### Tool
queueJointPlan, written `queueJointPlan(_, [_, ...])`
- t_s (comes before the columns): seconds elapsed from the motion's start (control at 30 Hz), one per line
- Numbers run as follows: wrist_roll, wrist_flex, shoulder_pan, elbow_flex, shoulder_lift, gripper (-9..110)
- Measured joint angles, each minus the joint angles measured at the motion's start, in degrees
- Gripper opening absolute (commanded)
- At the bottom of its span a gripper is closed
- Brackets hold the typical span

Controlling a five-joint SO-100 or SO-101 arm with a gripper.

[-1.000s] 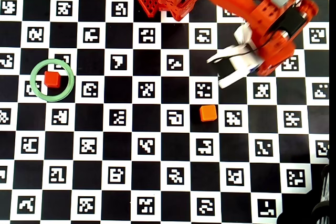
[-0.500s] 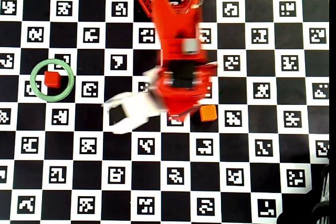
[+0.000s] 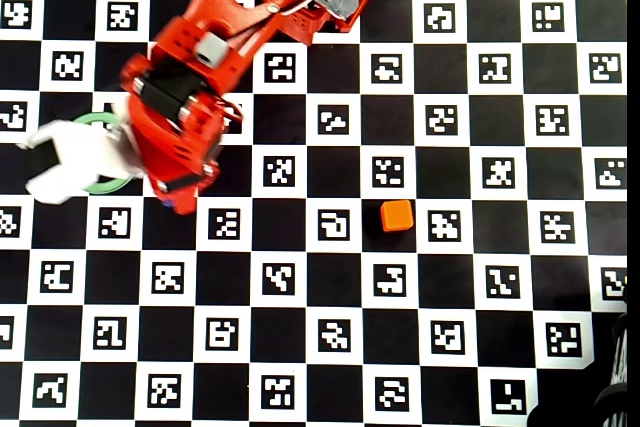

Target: Grab the red cube then put it in the green circle then put the blue cube on top and finally the orange cube on top

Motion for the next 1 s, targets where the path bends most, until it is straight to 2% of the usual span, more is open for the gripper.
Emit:
queueJointPlan(0.47, [-2.6, 0.0, 12.0, -8.9, -12.0, 9])
queueJointPlan(1.0, [1.2, 0.0, 14.8, -6.6, -13.3, 8])
